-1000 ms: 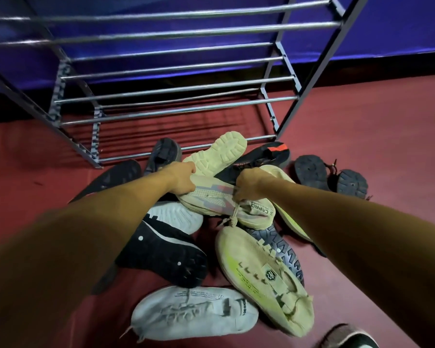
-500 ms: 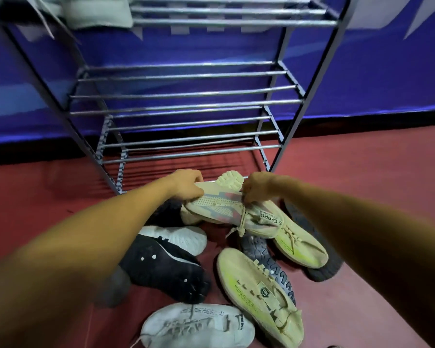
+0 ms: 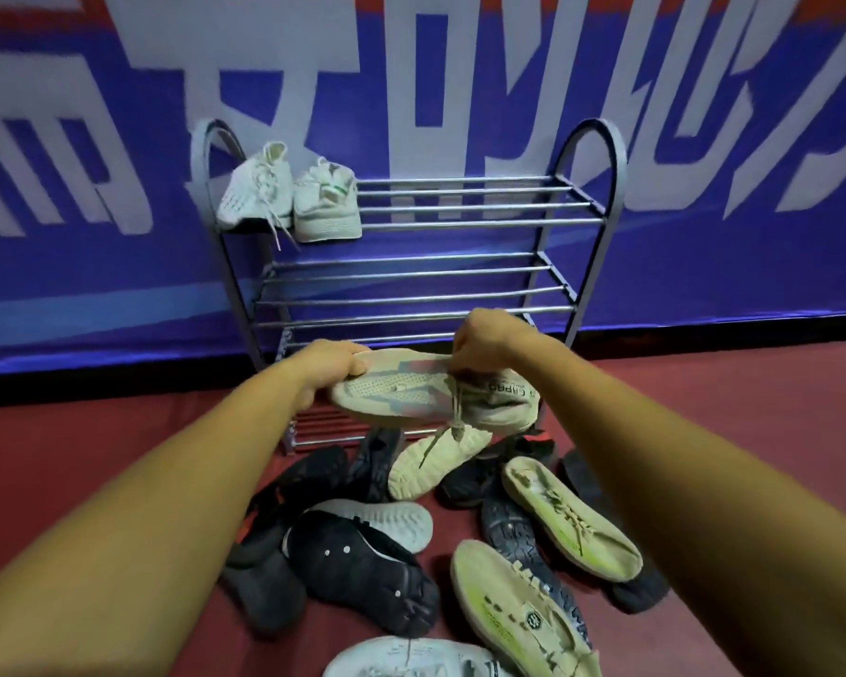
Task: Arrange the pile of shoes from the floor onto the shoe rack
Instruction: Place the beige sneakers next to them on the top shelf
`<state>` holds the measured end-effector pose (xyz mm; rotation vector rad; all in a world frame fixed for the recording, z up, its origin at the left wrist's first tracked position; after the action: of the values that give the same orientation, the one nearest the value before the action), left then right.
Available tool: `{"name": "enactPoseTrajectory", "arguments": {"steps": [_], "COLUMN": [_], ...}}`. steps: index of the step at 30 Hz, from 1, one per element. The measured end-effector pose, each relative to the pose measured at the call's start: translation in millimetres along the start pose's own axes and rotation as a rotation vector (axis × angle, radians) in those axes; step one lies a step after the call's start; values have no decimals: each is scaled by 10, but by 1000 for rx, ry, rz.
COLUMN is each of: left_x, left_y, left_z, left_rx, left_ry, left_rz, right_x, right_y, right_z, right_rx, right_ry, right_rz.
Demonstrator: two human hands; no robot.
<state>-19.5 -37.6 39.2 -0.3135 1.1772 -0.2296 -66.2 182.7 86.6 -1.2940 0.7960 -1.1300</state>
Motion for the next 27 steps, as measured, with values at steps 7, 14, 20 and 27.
{"name": "enactPoseTrajectory", "arguments": {"steps": [7,14,20,27], "left_x": [-225,-444,-615,-803], "left_y": [-25,-118,-79,38], "left_z": [184,265,298,373], "left_rx": [-35,-142,-184,-104], "left_ry": [-126,-120,-97,-10], "left_rz": [477,725,888,1050], "right_x": [111,214,350,486], "right_y": [-512,-654,-556,-466], "right_z": [207,290,268,169], "right_rx": [-453,-674,-592,-456], "right_ry": [69,42,62,1], "right_rz": [-49,-262,-608,-849]}}
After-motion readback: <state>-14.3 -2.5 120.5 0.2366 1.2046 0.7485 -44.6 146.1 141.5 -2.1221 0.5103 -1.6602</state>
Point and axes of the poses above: each hand's wrist, its own z-axis away from the middle knuckle, its own y-axis out of the palm, x = y × z, the point moved 2 cm from there along -z, towards the middle knuckle, and after that the axes turned 2 degrees about z, right-handed, at the moved point
